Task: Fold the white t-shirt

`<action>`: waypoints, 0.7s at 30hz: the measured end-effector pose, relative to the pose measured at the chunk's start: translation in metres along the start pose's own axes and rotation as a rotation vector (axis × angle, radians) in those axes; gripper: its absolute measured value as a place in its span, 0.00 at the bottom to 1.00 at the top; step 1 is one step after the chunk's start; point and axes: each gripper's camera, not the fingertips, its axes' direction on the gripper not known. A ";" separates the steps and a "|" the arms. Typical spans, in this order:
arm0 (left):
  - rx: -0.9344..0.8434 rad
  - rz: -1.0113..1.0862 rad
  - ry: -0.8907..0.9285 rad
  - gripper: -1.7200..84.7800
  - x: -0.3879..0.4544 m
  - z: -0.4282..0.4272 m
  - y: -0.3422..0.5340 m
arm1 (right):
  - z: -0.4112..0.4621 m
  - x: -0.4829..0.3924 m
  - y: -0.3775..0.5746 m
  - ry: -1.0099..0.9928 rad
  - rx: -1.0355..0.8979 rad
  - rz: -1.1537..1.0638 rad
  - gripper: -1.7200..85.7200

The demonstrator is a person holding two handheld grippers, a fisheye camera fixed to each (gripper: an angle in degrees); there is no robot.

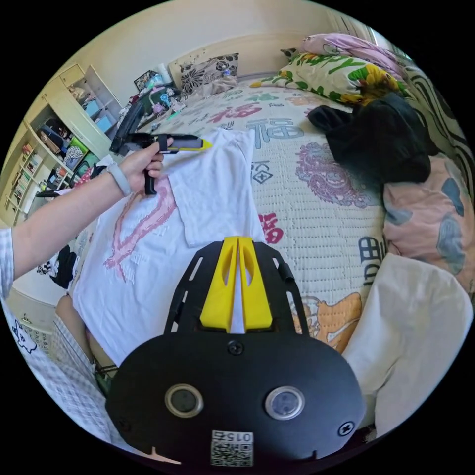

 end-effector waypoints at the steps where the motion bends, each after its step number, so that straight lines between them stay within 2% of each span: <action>1: 0.009 0.021 0.036 0.01 0.004 -0.016 0.008 | 0.001 -0.006 -0.002 -0.024 0.042 -0.012 0.01; 5: -0.033 0.089 0.056 0.01 0.020 -0.053 0.047 | 0.028 -0.031 -0.016 -0.097 0.045 -0.070 0.01; 9: -0.079 0.064 0.004 0.01 0.011 -0.069 0.070 | 0.087 -0.058 -0.014 -0.053 -0.083 -0.112 0.01; 10: -0.071 0.043 -0.002 0.01 0.005 -0.077 0.076 | 0.096 -0.061 -0.009 -0.041 -0.063 -0.108 0.01; 13: -0.016 -0.043 0.016 0.01 -0.012 -0.108 0.089 | 0.109 -0.064 -0.006 -0.032 -0.083 -0.078 0.02; 16: 0.112 -0.122 -0.012 0.03 -0.027 -0.172 0.118 | 0.110 -0.076 -0.011 -0.019 -0.077 -0.096 0.02; 21: 0.352 -0.298 -0.209 0.09 -0.064 -0.313 0.214 | 0.119 -0.134 -0.067 -0.168 0.010 -0.218 0.04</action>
